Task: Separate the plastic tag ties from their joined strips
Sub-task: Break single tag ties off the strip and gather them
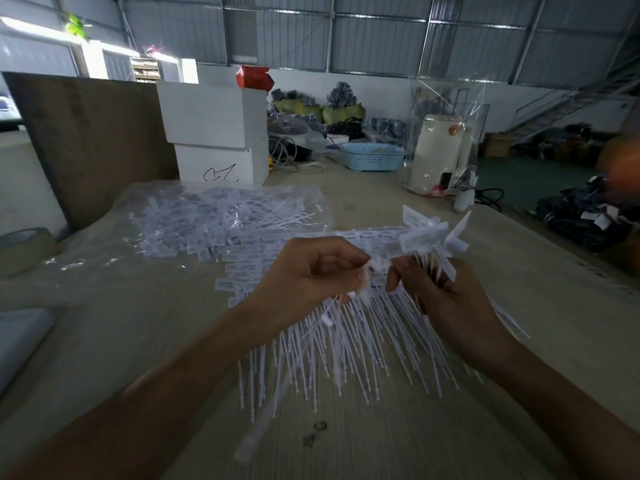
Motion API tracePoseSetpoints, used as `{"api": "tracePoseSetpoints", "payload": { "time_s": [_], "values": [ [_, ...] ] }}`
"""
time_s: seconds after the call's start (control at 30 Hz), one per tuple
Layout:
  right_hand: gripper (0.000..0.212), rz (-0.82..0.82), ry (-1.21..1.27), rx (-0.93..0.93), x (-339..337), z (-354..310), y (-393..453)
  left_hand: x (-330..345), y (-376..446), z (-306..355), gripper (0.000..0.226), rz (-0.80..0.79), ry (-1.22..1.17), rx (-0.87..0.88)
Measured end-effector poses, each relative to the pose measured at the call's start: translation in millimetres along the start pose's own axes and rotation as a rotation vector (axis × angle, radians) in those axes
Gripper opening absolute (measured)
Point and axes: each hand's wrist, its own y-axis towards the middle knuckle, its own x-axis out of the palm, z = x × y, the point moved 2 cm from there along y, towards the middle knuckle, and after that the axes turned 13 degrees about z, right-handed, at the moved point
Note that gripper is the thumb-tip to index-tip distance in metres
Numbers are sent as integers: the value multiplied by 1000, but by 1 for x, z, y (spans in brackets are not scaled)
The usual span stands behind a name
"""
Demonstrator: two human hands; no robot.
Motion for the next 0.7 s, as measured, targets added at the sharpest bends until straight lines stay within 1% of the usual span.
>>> {"api": "tracePoseSetpoints", "payload": {
  "time_s": [0.13,0.2,0.3,0.33,0.4,0.43,0.5,0.53,0.6,0.7],
  "values": [
    [38,31,14,42,-2,1,3,1,0,4,24,32,6,12],
    [37,39,-1,24,-1,1,2,-1,2,3,24,8,-3,-5],
    [41,61,-15,14,0,4,2,-5,3,2,21,-57,-34,-34],
    [40,115,11,59,-4,7,6,-6,3,2,19,-97,-32,-36],
    [38,282,117,206,-24,15,17,-8,0,1,18,-204,23,-28],
    [39,359,159,255,-36,18,23,-9,-1,0,19,-231,65,-25],
    [42,444,218,298,-54,21,30,-7,-1,-3,21,-193,146,-14],
    [44,439,234,306,-56,22,32,-6,0,-4,22,-147,180,-1],
    [45,363,222,315,-48,24,32,-4,1,-3,25,-77,222,37],
    [41,211,281,297,-29,19,23,-6,4,-1,30,-44,218,77]
  ]
}}
